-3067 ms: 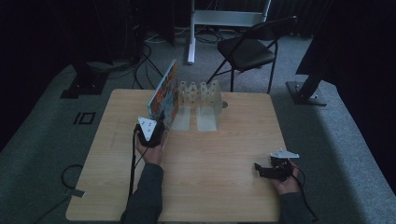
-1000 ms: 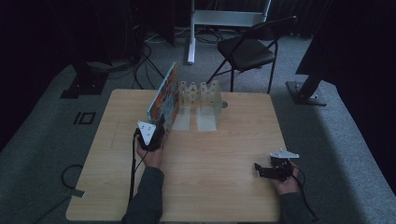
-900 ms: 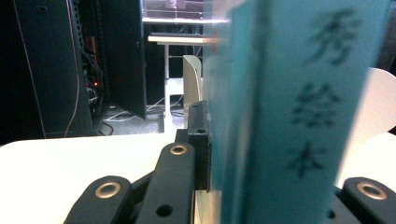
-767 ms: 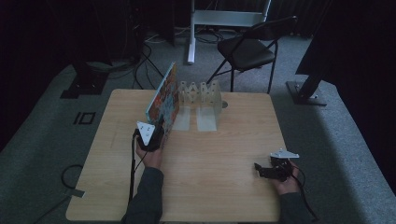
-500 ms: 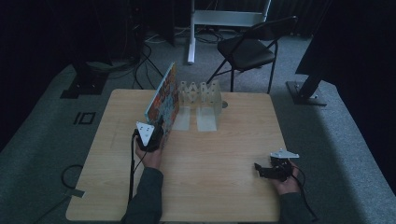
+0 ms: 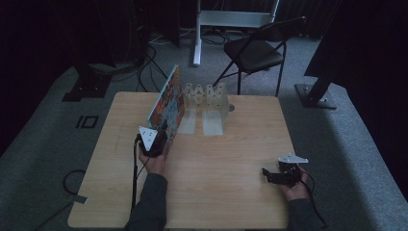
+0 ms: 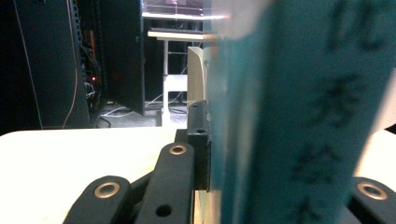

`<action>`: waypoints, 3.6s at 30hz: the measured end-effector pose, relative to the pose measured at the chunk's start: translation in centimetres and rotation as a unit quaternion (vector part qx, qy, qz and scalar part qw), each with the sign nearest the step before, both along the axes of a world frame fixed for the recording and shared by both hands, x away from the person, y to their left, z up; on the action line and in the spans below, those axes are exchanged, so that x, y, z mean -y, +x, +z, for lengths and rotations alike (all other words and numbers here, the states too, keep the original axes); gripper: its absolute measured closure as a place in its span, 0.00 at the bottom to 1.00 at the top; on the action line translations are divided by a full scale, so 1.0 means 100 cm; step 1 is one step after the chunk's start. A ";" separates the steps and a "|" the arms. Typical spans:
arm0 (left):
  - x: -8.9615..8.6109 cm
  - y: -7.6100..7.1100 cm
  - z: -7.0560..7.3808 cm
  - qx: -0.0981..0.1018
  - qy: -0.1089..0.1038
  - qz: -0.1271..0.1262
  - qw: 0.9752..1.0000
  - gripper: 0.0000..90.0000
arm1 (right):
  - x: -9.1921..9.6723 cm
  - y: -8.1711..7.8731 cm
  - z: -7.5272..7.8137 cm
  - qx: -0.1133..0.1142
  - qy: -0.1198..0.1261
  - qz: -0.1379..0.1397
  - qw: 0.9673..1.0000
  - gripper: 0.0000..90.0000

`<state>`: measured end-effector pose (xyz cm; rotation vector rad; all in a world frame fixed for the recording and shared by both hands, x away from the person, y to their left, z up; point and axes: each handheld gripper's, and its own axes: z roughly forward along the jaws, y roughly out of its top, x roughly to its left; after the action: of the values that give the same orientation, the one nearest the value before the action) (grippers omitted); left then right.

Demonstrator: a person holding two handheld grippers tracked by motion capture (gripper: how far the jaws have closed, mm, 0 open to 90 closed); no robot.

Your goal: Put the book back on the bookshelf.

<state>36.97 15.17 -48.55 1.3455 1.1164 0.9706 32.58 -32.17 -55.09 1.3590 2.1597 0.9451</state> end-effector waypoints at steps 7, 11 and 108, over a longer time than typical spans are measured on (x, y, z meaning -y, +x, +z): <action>-0.001 0.000 0.000 0.001 0.001 -0.002 1.000 0.89 | 0.000 0.000 0.000 0.000 0.000 0.000 1.000 0.17; -0.002 0.000 -0.001 0.002 -0.001 -0.003 1.000 0.89 | 0.000 0.000 0.000 0.000 0.000 0.000 1.000 0.17; -0.047 -0.078 -0.029 -0.084 -0.011 -0.123 0.989 0.57 | 0.000 0.000 0.000 0.001 0.000 0.000 1.000 0.17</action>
<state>29.21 19.85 -51.44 1.5273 1.0526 0.6742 32.58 -32.18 -55.10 1.3578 2.1593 0.9467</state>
